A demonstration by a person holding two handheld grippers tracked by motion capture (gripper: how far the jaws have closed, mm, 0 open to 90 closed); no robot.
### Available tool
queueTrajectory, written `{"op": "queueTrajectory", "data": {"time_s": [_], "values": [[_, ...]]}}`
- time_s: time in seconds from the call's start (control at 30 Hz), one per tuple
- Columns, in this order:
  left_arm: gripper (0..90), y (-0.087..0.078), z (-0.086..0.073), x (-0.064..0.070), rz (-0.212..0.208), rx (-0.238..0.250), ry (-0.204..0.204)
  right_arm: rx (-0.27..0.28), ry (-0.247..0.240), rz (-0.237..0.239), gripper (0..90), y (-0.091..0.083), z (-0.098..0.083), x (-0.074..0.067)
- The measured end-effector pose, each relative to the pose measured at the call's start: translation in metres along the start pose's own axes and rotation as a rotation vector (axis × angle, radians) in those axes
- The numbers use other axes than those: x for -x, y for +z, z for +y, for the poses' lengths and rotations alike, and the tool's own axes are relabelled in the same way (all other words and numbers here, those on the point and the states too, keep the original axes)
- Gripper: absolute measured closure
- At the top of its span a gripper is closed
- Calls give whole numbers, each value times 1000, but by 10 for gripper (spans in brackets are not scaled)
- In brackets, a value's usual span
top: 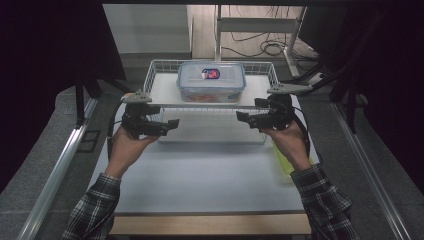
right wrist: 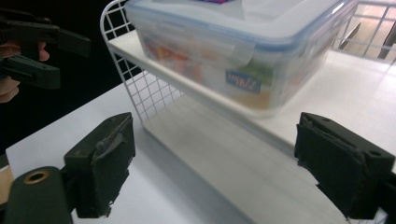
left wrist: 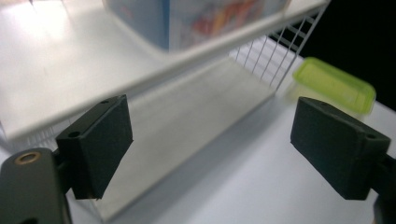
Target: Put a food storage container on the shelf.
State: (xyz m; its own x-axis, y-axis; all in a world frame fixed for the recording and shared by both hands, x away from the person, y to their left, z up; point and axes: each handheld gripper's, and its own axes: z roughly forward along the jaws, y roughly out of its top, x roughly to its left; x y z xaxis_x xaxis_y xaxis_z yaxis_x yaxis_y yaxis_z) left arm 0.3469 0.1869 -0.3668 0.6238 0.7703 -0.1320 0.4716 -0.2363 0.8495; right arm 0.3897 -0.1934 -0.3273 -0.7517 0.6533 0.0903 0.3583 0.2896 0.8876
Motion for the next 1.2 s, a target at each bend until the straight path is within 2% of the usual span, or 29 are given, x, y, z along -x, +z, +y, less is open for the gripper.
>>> {"op": "queueTrajectory", "data": {"time_s": [0.27,0.6,0.7,0.83,1.03,1.2], "values": [[100,-9,-25,6,-20,14,-19,3,-3,13,84,-7,-22,-7],[76,-12,-49,20,-51,33,-13,-3,-32,8,60,-11,-49,-17],[73,-12,-57,25,-57,39,-4,4,-39,4,55,-14,-56,-19],[69,-11,-65,32,-42,36,17,10,-42,-1,50,-17,-66,-20],[65,-7,-81,42,-34,28,43,-13,-55,-4,48,-17,-83,-22],[63,-3,-92,45,-39,6,46,-30,-67,-13,45,-17,-96,-21]]}}
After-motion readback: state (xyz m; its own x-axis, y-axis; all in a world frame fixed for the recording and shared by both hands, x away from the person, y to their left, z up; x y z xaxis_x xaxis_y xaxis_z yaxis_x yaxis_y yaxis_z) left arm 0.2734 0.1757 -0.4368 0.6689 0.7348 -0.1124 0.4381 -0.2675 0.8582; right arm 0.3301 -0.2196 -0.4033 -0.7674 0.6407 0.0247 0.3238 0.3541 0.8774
